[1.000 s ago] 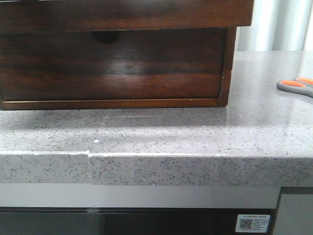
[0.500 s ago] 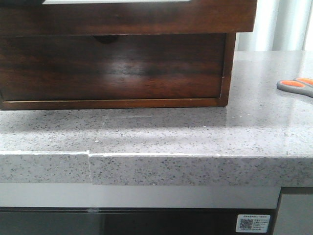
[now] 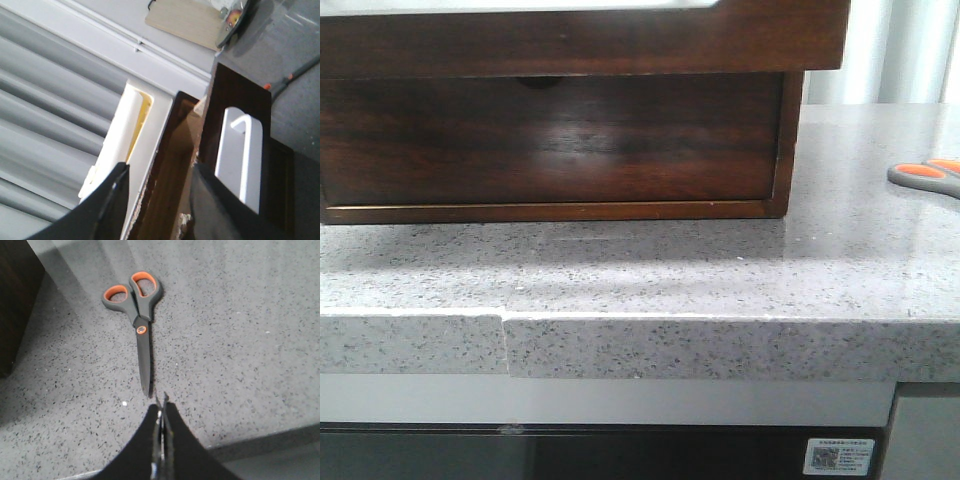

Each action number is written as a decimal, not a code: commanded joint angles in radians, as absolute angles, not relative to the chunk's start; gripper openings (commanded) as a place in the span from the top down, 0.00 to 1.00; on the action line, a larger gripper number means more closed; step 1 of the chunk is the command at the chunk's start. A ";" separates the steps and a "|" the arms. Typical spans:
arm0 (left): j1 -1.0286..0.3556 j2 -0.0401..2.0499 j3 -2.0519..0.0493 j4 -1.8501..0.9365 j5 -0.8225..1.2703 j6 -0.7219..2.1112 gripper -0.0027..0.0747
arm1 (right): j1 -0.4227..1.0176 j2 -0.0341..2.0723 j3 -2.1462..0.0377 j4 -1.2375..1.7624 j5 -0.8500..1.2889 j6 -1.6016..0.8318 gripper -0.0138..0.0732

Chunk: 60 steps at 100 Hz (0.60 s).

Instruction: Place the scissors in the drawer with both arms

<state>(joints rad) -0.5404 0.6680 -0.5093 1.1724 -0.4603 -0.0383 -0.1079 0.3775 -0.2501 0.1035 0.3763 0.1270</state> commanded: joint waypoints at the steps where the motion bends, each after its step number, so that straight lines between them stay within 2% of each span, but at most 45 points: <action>1: -0.548 0.627 -0.541 1.104 -0.528 -0.110 0.61 | -0.106 0.441 -0.314 0.096 0.284 0.094 0.91; 12: -0.548 0.576 -0.541 1.019 -0.530 -0.237 0.61 | -0.106 0.537 -0.392 0.096 0.293 0.066 0.86; 27: -0.548 0.509 -0.541 0.943 -0.527 -0.300 0.61 | -0.106 0.724 -0.549 0.096 0.342 0.041 0.59; 34: -0.548 0.486 -0.541 0.943 -0.527 -0.313 0.61 | -0.106 0.814 -0.627 0.096 0.370 0.000 0.51; 48: -0.548 0.461 -0.541 0.943 -0.527 -0.313 0.61 | -0.106 1.007 -0.805 0.096 0.471 -0.026 0.49; 60: -0.548 0.459 -0.541 0.943 -0.527 -0.313 0.61 | -0.106 1.160 -0.960 0.096 0.651 -0.026 0.49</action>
